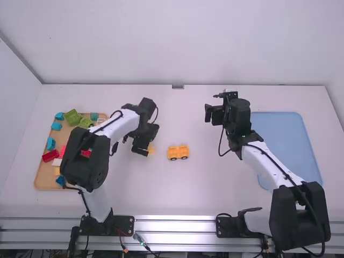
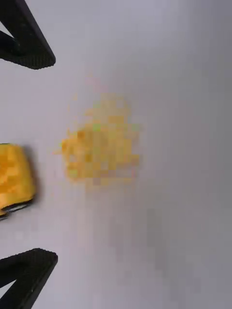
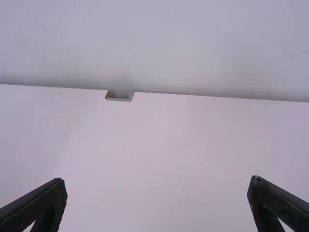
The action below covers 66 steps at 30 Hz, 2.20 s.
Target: Assemble lego blocks to make yellow taxi
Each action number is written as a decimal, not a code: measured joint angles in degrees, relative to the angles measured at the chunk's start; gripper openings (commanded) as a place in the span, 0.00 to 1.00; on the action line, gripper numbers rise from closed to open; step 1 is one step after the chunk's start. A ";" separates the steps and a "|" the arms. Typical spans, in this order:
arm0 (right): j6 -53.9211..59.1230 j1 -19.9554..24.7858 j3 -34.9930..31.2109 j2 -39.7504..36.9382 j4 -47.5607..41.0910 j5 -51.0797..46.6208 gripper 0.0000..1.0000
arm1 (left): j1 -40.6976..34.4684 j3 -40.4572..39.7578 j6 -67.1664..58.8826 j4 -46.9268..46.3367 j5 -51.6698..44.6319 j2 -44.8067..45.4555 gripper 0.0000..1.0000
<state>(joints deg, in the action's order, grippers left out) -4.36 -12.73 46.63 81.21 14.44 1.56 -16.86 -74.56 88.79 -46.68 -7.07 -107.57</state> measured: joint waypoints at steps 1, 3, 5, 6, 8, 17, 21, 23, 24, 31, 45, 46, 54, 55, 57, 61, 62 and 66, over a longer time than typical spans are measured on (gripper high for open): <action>-0.11 0.00 0.00 0.00 0.00 -0.02 0.99 | 0.85 -3.15 -8.26 -0.83 -0.74 0.00 0.92; -0.17 -0.02 0.00 0.00 0.00 0.11 0.99 | 1.79 -7.43 -21.49 -1.25 -1.99 0.00 0.99; -0.13 -0.02 0.00 0.00 0.02 0.07 0.99 | 2.36 -10.27 -31.87 -1.73 -2.91 0.00 0.99; -0.07 0.00 0.00 -0.02 0.02 0.04 0.99 | 2.75 -12.61 -42.07 -2.45 -3.61 0.02 0.99; 0.04 0.00 0.00 0.00 0.02 -0.02 0.99 | 2.80 -14.45 -54.82 -2.40 -3.67 0.00 0.99; -0.02 -0.02 0.00 0.00 0.00 0.02 0.99 | 2.43 -14.95 -92.94 2.40 4.68 0.00 0.99; 0.02 -0.02 0.00 0.00 0.00 0.20 0.99 | 2.43 -13.70 -110.97 2.86 3.72 0.02 0.99; 0.00 0.00 0.00 0.00 0.00 0.20 0.99 | 2.82 -12.28 -122.42 1.01 -0.72 0.00 0.99; 0.02 -0.02 0.00 0.00 0.00 0.13 0.98 | 3.15 -10.86 -132.32 -1.46 -5.95 0.00 0.99; -0.04 -0.02 0.00 0.00 0.15 0.09 0.99 | 11.04 -3.39 -160.36 -1.14 -28.57 0.00 0.99; -0.07 -0.02 0.00 0.00 1.77 0.11 0.99 | 18.75 22.67 -166.07 32.09 -48.39 0.00 0.89; 0.00 -0.04 0.00 0.00 1.70 0.15 0.99 | 18.75 23.93 -165.72 33.81 -48.59 0.00 0.82; 1.99 -3.02 0.00 0.00 2.03 -0.02 0.99 | 18.80 28.13 -163.71 41.72 -48.17 -1.36 0.75; 2.51 -3.54 0.00 0.00 2.05 0.07 0.99 | 18.80 28.13 -163.01 42.64 -47.74 -2.16 0.74; 3.37 -4.24 0.00 0.00 1.99 0.04 0.99 | 18.80 28.13 -162.09 43.19 -46.88 -3.17 0.73; 4.13 -4.66 0.00 0.00 2.01 0.17 0.99 | 18.80 28.13 -161.02 43.10 -45.66 -4.26 0.63; 4.33 -4.48 0.00 0.00 1.97 0.20 0.99 | 18.80 28.13 -160.93 43.10 -45.35 -4.44 0.63; 4.55 -4.44 0.00 0.00 1.90 0.20 0.99 | 18.80 28.13 -160.65 43.17 -43.89 -4.61 0.57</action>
<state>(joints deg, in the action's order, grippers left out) 0.19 -17.17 46.63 81.21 16.34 1.76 1.93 -46.44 -71.85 -3.51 -50.96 -112.18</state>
